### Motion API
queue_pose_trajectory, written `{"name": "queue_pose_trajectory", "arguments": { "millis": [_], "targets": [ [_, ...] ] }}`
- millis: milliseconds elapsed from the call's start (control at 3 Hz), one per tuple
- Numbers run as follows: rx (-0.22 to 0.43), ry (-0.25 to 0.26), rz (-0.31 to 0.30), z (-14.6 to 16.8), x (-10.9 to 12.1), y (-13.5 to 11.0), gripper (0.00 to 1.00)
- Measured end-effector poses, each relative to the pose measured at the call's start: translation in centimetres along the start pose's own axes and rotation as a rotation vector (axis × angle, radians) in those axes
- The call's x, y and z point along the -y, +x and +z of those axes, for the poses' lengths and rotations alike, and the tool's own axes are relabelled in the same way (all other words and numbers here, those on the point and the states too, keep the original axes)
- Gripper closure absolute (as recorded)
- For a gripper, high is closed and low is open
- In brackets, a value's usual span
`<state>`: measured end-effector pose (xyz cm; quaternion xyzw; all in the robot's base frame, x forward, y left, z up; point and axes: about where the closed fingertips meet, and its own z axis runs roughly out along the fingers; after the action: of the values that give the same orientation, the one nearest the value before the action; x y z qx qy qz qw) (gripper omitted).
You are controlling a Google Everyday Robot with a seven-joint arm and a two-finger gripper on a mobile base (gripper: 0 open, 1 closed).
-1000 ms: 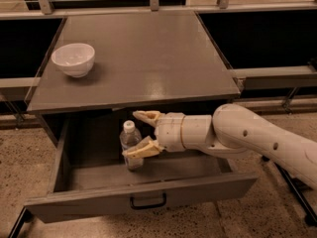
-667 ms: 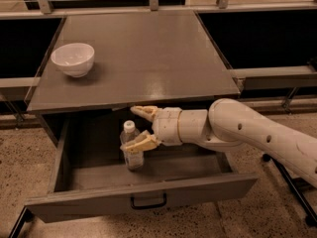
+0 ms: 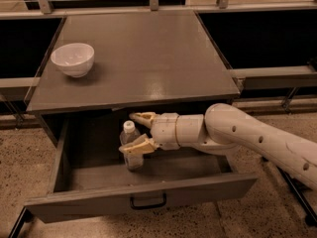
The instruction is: Pick blue plastic bottle from top drawer and place on counter
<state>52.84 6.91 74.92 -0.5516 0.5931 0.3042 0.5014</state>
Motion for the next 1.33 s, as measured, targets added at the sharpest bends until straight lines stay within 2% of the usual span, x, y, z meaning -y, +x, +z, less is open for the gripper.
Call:
{"name": "queue_pose_trajectory", "arguments": {
  "millis": [333, 667, 1000, 1333],
  "targets": [
    [0.003, -0.053, 0.042, 0.7, -1.1, 0.8, 0.43],
    [0.015, -0.098, 0.067, 1.1, -1.9, 0.9, 0.66],
    [0.131, -0.103, 0.056, 0.4, -1.6, -2.3, 0.97],
    [0.173, -0.088, -0.024, -1.7, -0.6, -7.1, 1.00]
  ]
}}
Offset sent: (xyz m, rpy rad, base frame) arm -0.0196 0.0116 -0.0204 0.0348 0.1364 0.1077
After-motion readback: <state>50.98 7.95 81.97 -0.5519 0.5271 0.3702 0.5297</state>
